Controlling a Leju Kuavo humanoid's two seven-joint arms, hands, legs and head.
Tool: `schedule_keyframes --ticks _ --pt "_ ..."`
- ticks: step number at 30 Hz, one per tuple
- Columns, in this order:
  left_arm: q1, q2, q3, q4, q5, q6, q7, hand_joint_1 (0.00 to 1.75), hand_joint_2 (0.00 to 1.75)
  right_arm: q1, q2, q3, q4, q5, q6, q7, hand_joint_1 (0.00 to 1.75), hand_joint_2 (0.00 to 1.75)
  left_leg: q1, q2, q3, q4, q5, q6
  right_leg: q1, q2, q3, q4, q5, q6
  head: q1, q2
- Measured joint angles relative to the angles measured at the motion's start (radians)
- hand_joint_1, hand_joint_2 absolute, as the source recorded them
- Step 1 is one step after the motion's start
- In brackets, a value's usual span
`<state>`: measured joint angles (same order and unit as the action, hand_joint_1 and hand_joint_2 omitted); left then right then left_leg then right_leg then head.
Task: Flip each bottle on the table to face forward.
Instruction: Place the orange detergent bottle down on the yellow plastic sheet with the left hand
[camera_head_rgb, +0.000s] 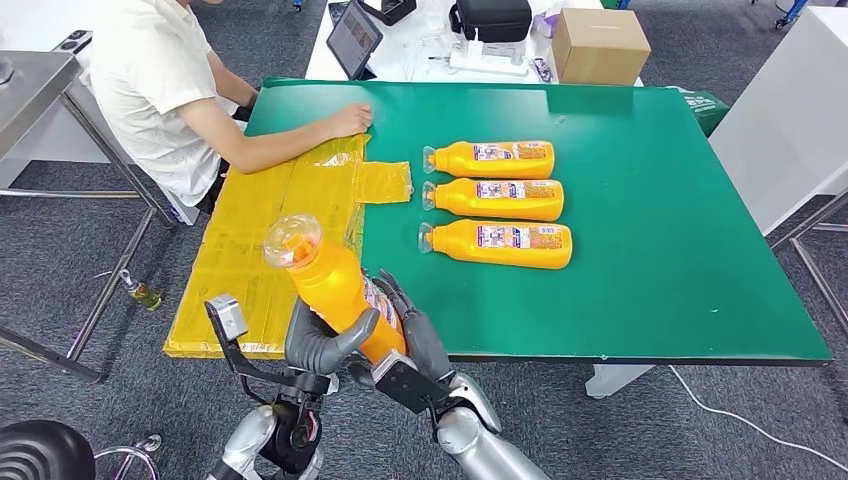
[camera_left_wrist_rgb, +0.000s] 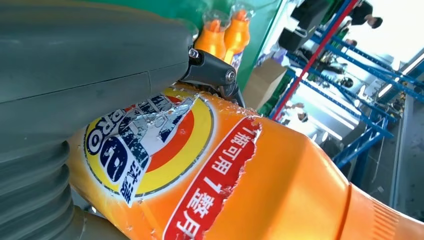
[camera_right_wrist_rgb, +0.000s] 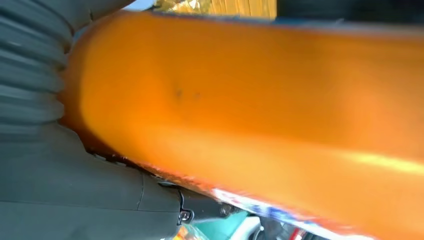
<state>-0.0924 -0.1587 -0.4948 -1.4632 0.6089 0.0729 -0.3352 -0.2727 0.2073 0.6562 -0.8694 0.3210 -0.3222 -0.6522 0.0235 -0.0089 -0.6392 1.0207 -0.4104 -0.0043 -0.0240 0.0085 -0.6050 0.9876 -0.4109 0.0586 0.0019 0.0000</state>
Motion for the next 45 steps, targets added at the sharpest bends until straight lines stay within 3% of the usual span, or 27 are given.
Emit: schedule_keyframes --ticks 5,12,14,17,20,25,28,31,34,37,41,45 --pt "0.009 0.002 0.008 -0.018 0.016 -0.018 0.008 1.75 1.75 0.006 -0.009 -0.01 -0.005 -0.018 0.035 -0.02 0.0 0.0 0.0 0.0 0.0 0.0 0.0 0.0 0.0 0.0 0.0 0.0 0.0 0.0 0.0 0.0" --pt "0.011 0.002 0.008 -0.025 -0.004 -0.003 -0.002 1.75 1.75 0.031 -0.02 -0.02 -0.029 -0.019 0.01 -0.037 0.0 0.0 0.0 0.0 0.0 0.0 0.0 0.0 0.0 0.0 0.0 0.0 0.0 0.0 0.0 0.0" --pt "0.007 0.002 0.008 -0.028 -0.03 0.022 -0.019 1.75 1.75 0.057 -0.024 -0.023 -0.058 -0.033 -0.068 -0.042 0.0 0.0 0.0 0.0 0.0 0.0 0.0 0.0 0.0 0.0 0.0 0.0 0.0 0.0 0.0 0.0" --pt "0.004 0.008 0.017 -0.032 -0.117 0.097 -0.052 1.75 1.75 0.127 -0.032 -0.048 -0.155 -0.027 -0.263 -0.044 0.0 0.0 0.0 -0.001 -0.001 0.0 0.0 0.0 0.0 0.0 0.0 0.0 0.0 0.0 0.0 0.0" --pt "0.008 0.027 0.045 -0.035 -0.287 0.222 -0.092 1.75 1.75 0.207 -0.016 -0.181 -0.322 0.066 -0.366 -0.046 0.0 0.0 0.0 -0.001 -0.002 0.0 0.0 0.0 0.0 0.0 -0.001 0.0 0.0 0.0 0.0 0.0" --pt "0.008 0.044 0.103 -0.035 -0.373 0.286 -0.086 1.75 1.75 0.283 0.05 -0.445 -0.601 0.104 -0.379 -0.043 0.0 0.0 0.0 -0.002 -0.002 0.0 0.0 0.0 0.0 -0.001 -0.001 0.0 0.0 0.0 0.0 0.0" --pt "0.0 0.048 0.135 -0.034 -0.38 0.303 -0.053 1.75 1.75 0.316 0.074 -0.536 -0.697 0.003 -0.379 -0.033 0.0 0.0 0.0 -0.001 -0.002 0.0 0.0 0.0 0.0 -0.001 0.0 0.0 0.0 0.0 0.0 0.0" --pt "-0.006 0.049 0.157 -0.034 -0.378 0.307 -0.037 1.68 1.75 0.34 0.081 -0.57 -0.718 -0.118 -0.379 -0.041 0.0 0.0 0.0 -0.001 -0.001 0.0 0.0 0.0 0.0 -0.001 -0.001 0.0 0.0 0.0 0.0 0.0" --pt "-0.014 0.05 0.166 -0.032 -0.371 0.306 -0.033 1.62 1.75 0.349 0.085 -0.591 -0.728 -0.128 -0.379 -0.043 0.0 0.0 0.0 -0.001 -0.001 0.0 0.0 0.0 0.0 -0.001 -0.001 0.0 0.0 0.0 0.0 0.0" --pt "-0.027 0.05 0.173 -0.022 -0.396 0.328 -0.037 1.71 1.75 0.349 0.087 -0.613 -0.73 -0.095 -0.379 -0.044 0.0 0.0 0.0 -0.001 -0.001 0.0 0.0 0.0 0.0 -0.001 -0.001 0.0 0.0 0.0 0.0 0.0" --pt "-0.09 0.055 0.175 0.046 -0.616 0.449 -0.038 1.75 1.75 0.346 0.089 -0.624 -0.729 -0.073 -0.379 -0.044 0.0 0.0 0.0 -0.001 -0.001 0.0 0.0 0.0 0.0 -0.001 0.0 0.0 0.0 0.0 0.0 0.0" --pt "-0.165 0.058 0.173 0.163 -0.763 0.488 -0.012 1.75 1.75 0.336 0.087 -0.62 -0.717 -0.091 -0.378 -0.044 0.0 0.0 0.0 -0.001 -0.001 0.0 0.001 0.0 0.0 -0.001 0.0 0.0 0.0 0.0 0.0 0.0"
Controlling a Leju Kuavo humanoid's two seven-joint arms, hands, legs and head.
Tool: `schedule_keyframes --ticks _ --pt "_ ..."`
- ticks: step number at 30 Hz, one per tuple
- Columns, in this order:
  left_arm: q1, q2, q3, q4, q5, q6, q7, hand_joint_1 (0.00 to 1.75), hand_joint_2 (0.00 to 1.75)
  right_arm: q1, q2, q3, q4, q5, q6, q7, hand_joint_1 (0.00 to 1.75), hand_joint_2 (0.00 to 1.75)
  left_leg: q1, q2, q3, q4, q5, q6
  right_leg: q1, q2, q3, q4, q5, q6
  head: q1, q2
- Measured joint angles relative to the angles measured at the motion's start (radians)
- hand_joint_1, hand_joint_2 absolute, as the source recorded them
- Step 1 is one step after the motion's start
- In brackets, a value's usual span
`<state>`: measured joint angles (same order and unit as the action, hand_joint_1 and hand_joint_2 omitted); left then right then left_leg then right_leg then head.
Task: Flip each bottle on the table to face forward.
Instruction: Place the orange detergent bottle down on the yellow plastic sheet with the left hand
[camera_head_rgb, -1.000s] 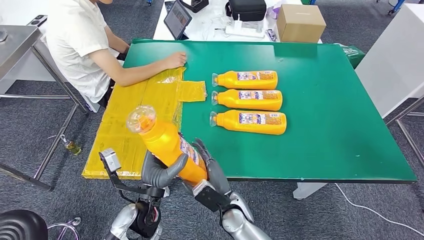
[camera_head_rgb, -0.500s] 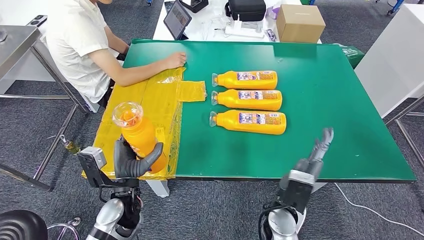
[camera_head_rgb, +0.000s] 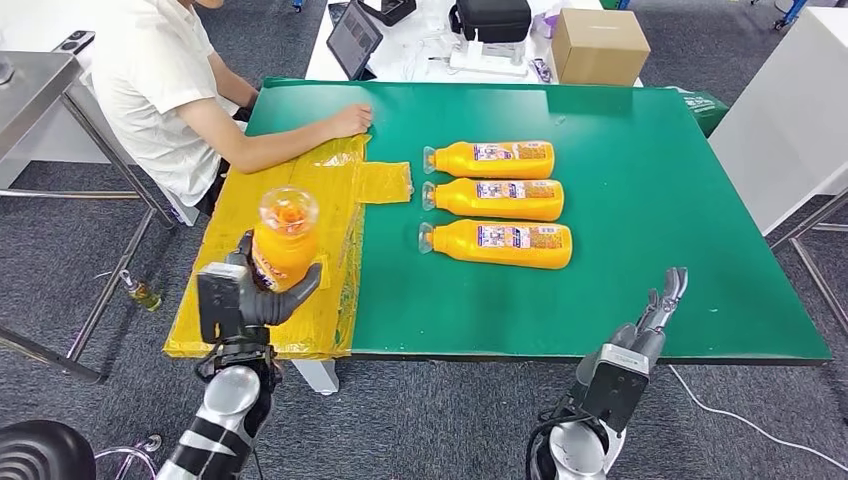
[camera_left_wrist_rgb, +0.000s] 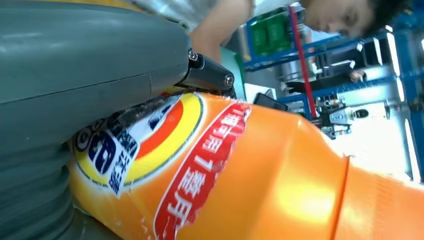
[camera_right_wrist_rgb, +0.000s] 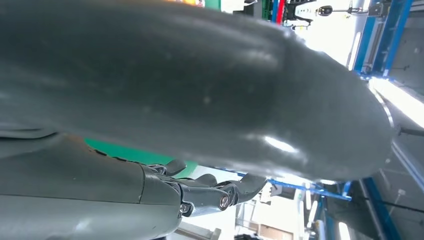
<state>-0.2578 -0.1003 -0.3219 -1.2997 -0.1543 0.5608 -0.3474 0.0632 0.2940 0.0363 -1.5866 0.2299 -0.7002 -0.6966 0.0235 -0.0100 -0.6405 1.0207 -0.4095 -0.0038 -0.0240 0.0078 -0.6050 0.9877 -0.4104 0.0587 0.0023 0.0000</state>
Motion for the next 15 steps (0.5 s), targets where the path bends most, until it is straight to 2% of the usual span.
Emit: schedule_keyframes --ticks 2,4,7,12,15 --pt "-0.05 0.0 -0.009 0.083 -0.134 0.036 0.01 1.75 1.75 -0.01 -0.005 0.012 0.016 -0.01 0.0 0.0 0.0 0.0 0.0 0.0 0.0 0.0 0.0 0.0 0.0 0.0 0.0 0.0 0.0 0.0 0.0 0.0" --pt "-0.111 0.002 -0.03 0.19 -0.335 0.061 0.051 1.75 1.75 -0.028 -0.012 0.034 0.04 -0.016 0.0 0.0 0.0 0.0 0.0 0.0 0.0 0.0 0.001 0.001 0.0 0.0 0.001 0.0 0.0 0.0 0.0 0.0" --pt "-0.192 0.003 -0.067 0.351 -0.573 0.044 0.12 1.75 1.75 -0.058 -0.022 0.073 0.082 -0.031 0.001 0.0 0.0 0.0 0.0 0.0 0.001 0.0 0.001 0.001 0.0 0.001 0.001 0.0 0.001 0.0 0.0 0.0" --pt "-0.257 0.002 -0.096 0.518 -0.65 0.017 0.152 1.75 1.75 -0.076 -0.036 0.107 0.128 -0.049 0.001 0.0 0.0 0.0 0.0 0.0 0.0 0.0 0.001 0.001 0.0 0.001 0.0 0.0 0.001 0.001 0.0 0.0" --pt "-0.296 0.001 -0.1 0.605 -0.654 -0.07 0.154 1.75 1.75 -0.085 -0.046 0.127 0.153 -0.069 0.001 0.0 0.0 0.0 0.0 0.0 0.0 0.0 0.001 0.001 0.0 0.001 0.0 0.0 0.0 0.001 0.0 0.0"
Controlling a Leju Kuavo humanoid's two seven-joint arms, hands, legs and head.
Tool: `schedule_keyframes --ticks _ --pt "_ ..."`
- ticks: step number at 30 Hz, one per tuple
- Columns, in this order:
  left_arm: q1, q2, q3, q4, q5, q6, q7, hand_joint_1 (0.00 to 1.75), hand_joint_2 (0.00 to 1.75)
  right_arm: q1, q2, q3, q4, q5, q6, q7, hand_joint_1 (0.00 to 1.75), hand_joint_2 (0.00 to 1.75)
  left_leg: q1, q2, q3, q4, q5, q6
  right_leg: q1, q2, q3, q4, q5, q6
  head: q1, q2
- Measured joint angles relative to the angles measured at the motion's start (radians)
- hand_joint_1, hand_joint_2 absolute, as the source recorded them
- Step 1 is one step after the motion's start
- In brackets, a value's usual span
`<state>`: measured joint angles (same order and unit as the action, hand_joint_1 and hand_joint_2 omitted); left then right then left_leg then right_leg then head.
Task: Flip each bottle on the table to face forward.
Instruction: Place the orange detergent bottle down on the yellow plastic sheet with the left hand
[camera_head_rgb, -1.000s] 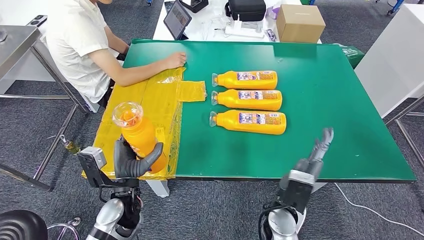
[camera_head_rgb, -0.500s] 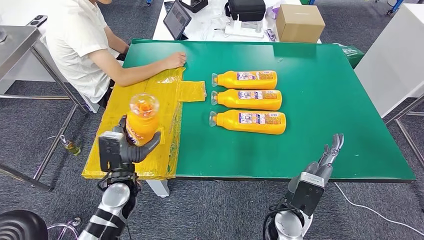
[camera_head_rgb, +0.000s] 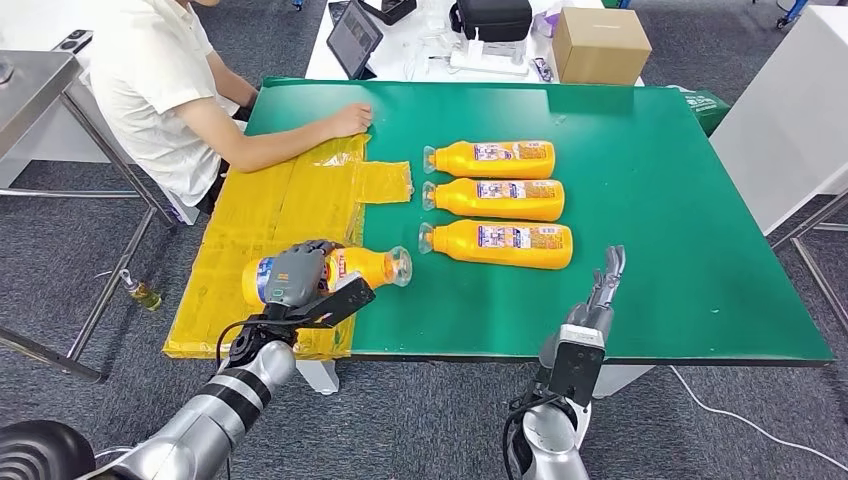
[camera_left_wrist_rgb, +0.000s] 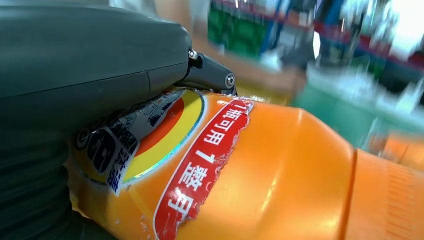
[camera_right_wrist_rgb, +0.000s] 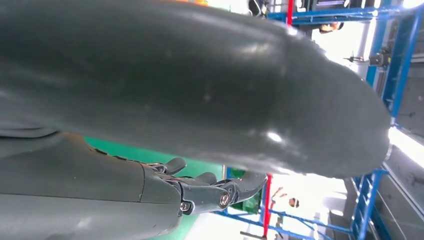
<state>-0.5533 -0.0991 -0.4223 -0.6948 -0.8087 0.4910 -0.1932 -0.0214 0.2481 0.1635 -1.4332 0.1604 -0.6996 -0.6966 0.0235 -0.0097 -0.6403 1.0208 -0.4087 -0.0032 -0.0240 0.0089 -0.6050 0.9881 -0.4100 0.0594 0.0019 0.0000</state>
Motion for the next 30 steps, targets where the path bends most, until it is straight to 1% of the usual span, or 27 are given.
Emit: schedule_keyframes --ticks 1,2,5,6,10,14,15,16,17,18,19,20,21,22,26,30 --pt "-0.012 0.0 0.0 0.023 0.011 -0.036 -0.004 1.75 1.75 -0.002 -0.003 0.006 0.007 -0.005 0.0 0.0 0.0 0.0 0.0 0.0 0.0 0.0 0.0 0.0 0.0 0.0 0.0 0.0 0.0 0.0 0.0 0.0" --pt "-0.025 -0.001 0.001 0.042 0.028 -0.069 -0.009 1.7 1.75 -0.004 -0.006 0.012 0.014 -0.008 0.0 0.0 0.0 0.0 0.0 0.0 0.0 0.0 0.0 0.0 0.0 0.0 0.0 0.0 0.0 0.0 0.0 0.0" --pt "-0.069 -0.006 0.007 0.097 0.072 -0.136 -0.017 1.4 1.75 -0.013 -0.013 0.03 0.035 -0.012 0.0 0.0 0.0 0.0 0.0 -0.001 0.001 0.0 0.0 0.0 0.0 -0.001 0.002 0.0 0.0 0.0 0.0 0.0" --pt "-0.081 -0.008 0.009 0.114 0.075 -0.143 -0.014 1.34 1.75 -0.017 -0.015 0.034 0.042 -0.01 0.0 0.0 0.0 0.0 0.0 -0.001 0.001 0.0 0.0 0.0 0.0 -0.001 0.003 0.0 0.0 0.0 0.0 0.0" --pt "-0.112 -0.015 0.011 0.172 0.066 -0.146 0.005 1.34 1.75 -0.027 -0.017 0.039 0.068 0.0 0.0 0.0 0.0 0.0 0.0 -0.001 0.003 0.0 0.001 0.0 0.0 -0.001 0.004 0.0 0.0 0.0 0.0 0.0" --pt "-0.127 -0.02 0.011 0.203 0.064 -0.146 0.009 1.34 1.75 -0.03 -0.017 0.039 0.084 0.0 0.0 0.0 0.0 0.0 0.0 -0.001 0.005 0.0 0.001 0.0 0.0 -0.001 0.006 0.0 0.0 0.0 0.0 0.0" --pt "-0.129 -0.021 0.011 0.209 0.064 -0.146 0.009 1.25 1.75 -0.031 -0.017 0.039 0.087 0.0 0.0 0.0 0.0 0.0 0.0 -0.001 0.005 0.0 0.001 0.0 0.0 -0.001 0.006 0.0 0.0 0.0 0.0 0.0" --pt "-0.131 -0.022 0.011 0.213 0.064 -0.146 0.009 1.09 1.75 -0.032 -0.018 0.039 0.09 0.0 0.0 0.0 0.0 0.0 0.0 -0.001 0.005 0.0 0.001 0.0 0.0 -0.001 0.006 0.0 0.0 0.0 0.0 0.0" --pt "-0.133 -0.024 0.011 0.217 0.064 -0.146 0.01 0.87 1.75 -0.033 -0.018 0.039 0.092 0.0 0.0 0.0 0.0 0.0 0.0 -0.001 0.006 0.0 0.001 0.0 0.0 -0.001 0.007 0.0 0.0 0.0 0.0 0.0" --pt "-0.134 -0.025 0.011 0.22 0.063 -0.147 0.011 0.6 1.75 -0.033 -0.019 0.039 0.095 0.0 0.0 0.0 0.0 0.0 0.0 -0.001 0.006 0.0 0.001 0.0 0.0 -0.001 0.007 0.0 0.0 0.0 0.0 0.0" --pt "-0.136 -0.025 0.011 0.223 0.061 -0.148 0.012 0.37 1.75 -0.034 -0.019 0.039 0.097 0.0 0.0 0.0 0.0 0.0 0.0 -0.001 0.006 0.0 0.001 0.0 0.0 -0.001 0.007 0.0 0.0 0.0 0.0 0.0" --pt "-0.138 -0.026 0.011 0.228 0.059 -0.151 0.015 0.2 1.75 -0.035 -0.02 0.039 0.099 0.0 0.0 0.0 0.0 0.0 0.0 -0.001 0.006 0.0 0.001 0.0 0.0 -0.001 0.007 0.0 0.0 0.0 0.0 0.0" --pt "-0.14 -0.026 0.011 0.232 0.058 -0.158 0.018 0.08 1.75 -0.036 -0.02 0.039 0.102 0.0 0.0 0.0 0.0 0.0 0.0 -0.001 0.006 0.0 0.001 0.0 0.0 -0.001 0.007 0.0 0.0 0.0 0.0 0.0" --pt "-0.142 -0.026 0.011 0.238 0.057 -0.168 0.021 0.02 1.75 -0.037 -0.021 0.039 0.104 0.0 0.0 0.0 0.0 0.0 0.0 -0.001 0.006 0.0 0.001 0.0 0.0 -0.001 0.007 0.0 0.0 0.0 0.0 0.0" --pt "-0.144 -0.026 0.011 0.262 0.058 -0.234 0.023 0.0 1.75 -0.043 -0.026 0.039 0.119 -0.002 0.0 0.0 0.0 0.0 0.0 -0.001 0.006 0.0 0.001 0.0 0.0 -0.001 0.007 0.0 0.0 0.0 0.0 0.0" --pt "-0.154 -0.026 0.011 0.271 0.054 -0.323 0.0 0.0 1.75 -0.054 -0.032 0.039 0.136 -0.001 0.0 0.0 0.0 0.0 0.0 -0.003 0.006 0.0 0.001 0.0 0.0 -0.002 0.008 0.0 0.0 0.0 0.0 0.0"
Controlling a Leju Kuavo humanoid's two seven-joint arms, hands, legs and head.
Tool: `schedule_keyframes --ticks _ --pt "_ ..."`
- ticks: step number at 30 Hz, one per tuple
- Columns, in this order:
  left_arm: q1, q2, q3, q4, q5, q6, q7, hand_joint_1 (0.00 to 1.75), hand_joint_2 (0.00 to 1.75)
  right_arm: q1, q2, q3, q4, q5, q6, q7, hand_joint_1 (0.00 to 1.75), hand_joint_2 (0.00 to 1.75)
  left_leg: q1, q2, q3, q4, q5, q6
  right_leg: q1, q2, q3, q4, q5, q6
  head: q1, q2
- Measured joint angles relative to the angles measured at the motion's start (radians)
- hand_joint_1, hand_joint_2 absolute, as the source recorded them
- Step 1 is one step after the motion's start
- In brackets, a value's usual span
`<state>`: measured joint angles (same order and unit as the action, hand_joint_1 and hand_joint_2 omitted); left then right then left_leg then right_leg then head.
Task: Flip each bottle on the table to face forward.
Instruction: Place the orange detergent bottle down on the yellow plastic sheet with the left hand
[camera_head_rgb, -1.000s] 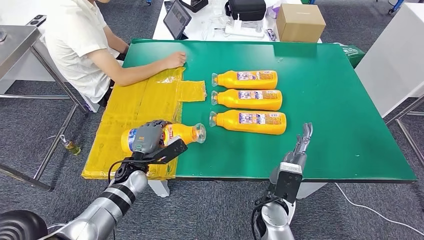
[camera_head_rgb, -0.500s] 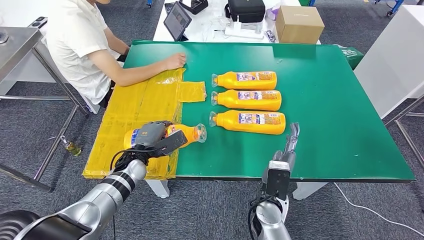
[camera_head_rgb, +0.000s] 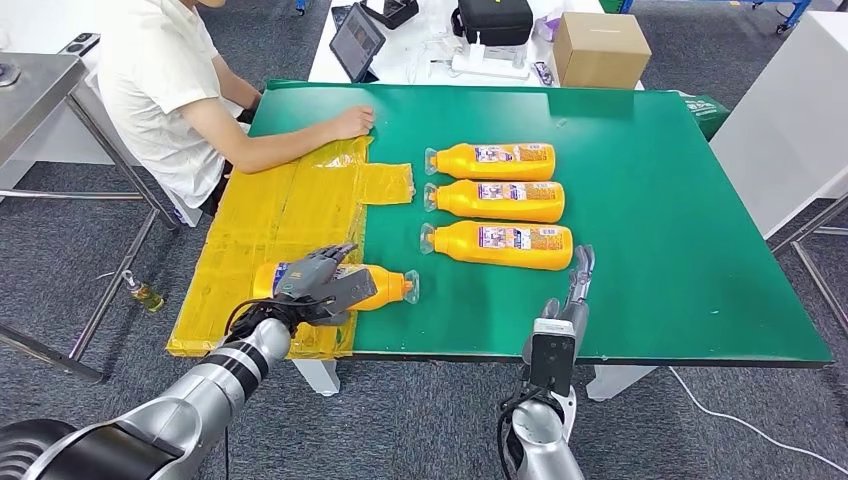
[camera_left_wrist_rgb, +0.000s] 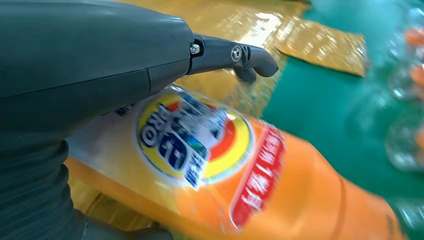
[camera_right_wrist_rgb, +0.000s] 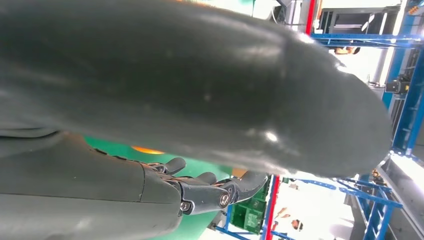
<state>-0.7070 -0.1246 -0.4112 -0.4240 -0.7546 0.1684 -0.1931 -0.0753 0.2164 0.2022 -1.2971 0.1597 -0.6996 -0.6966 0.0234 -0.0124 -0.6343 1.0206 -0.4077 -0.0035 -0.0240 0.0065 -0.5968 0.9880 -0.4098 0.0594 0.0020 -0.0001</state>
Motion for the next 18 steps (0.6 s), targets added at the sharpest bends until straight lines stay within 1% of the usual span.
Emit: schedule_keyframes --ticks 4,9,11,14,18 --pt "-0.005 -0.002 -0.004 0.0 -0.023 -0.033 -0.027 0.0 1.75 -0.009 -0.004 0.0 0.013 0.006 0.0 0.0 0.0 0.0 0.0 0.0 0.0 0.0 0.0 0.0 0.0 0.0 0.0 0.0 0.0 0.0 0.0 0.0" --pt "-0.002 -0.006 -0.053 -0.006 -0.108 -0.009 -0.074 0.0 1.75 -0.009 -0.008 -0.001 0.025 0.031 0.0 0.0 0.0 0.0 0.0 0.0 0.0 0.0 0.0 0.0 0.0 0.0 0.0 0.0 0.0 0.0 0.0 0.0" --pt "0.003 -0.009 -0.072 -0.015 -0.105 -0.014 -0.103 0.0 1.75 -0.007 -0.01 -0.002 0.029 0.034 0.0 0.0 0.0 0.0 0.0 0.0 0.0 0.0 0.0 0.0 0.0 0.0 -0.001 0.0 0.0 0.0 0.0 0.0" --pt "0.021 -0.021 -0.083 -0.047 -0.047 -0.036 -0.161 0.0 1.75 -0.007 -0.014 -0.003 0.034 0.037 0.0 0.0 0.0 0.0 0.0 0.0 -0.001 0.0 0.0 0.0 0.0 0.0 -0.001 0.0 0.0 0.0 0.0 0.0" --pt "0.08 -0.043 -0.067 -0.151 0.119 -0.031 -0.245 0.0 1.75 -0.002 -0.018 -0.005 0.038 0.053 0.0 0.0 0.0 0.0 0.0 0.0 -0.002 0.0 0.0 0.0 0.0 0.0 -0.002 0.0 0.0 0.0 0.0 0.0"
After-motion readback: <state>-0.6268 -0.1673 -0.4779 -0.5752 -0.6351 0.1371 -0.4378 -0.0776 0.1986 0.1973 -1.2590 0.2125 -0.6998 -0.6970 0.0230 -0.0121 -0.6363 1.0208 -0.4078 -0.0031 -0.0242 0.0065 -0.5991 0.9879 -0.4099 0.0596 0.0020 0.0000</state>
